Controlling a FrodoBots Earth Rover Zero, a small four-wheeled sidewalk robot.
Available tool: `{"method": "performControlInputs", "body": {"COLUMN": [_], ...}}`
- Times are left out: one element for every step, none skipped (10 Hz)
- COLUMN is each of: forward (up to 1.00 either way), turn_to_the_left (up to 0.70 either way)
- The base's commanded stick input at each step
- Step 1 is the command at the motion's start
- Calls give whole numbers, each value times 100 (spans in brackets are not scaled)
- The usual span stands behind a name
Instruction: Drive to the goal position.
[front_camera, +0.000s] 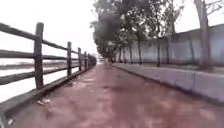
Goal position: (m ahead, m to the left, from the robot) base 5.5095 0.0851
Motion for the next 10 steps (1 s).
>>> {"method": "performControlInputs", "body": {"forward": [100,100,100,100,100,100,100,100,100,100], "turn_to_the_left": [0,0,0,0,0,0,0,0,0,0]}}
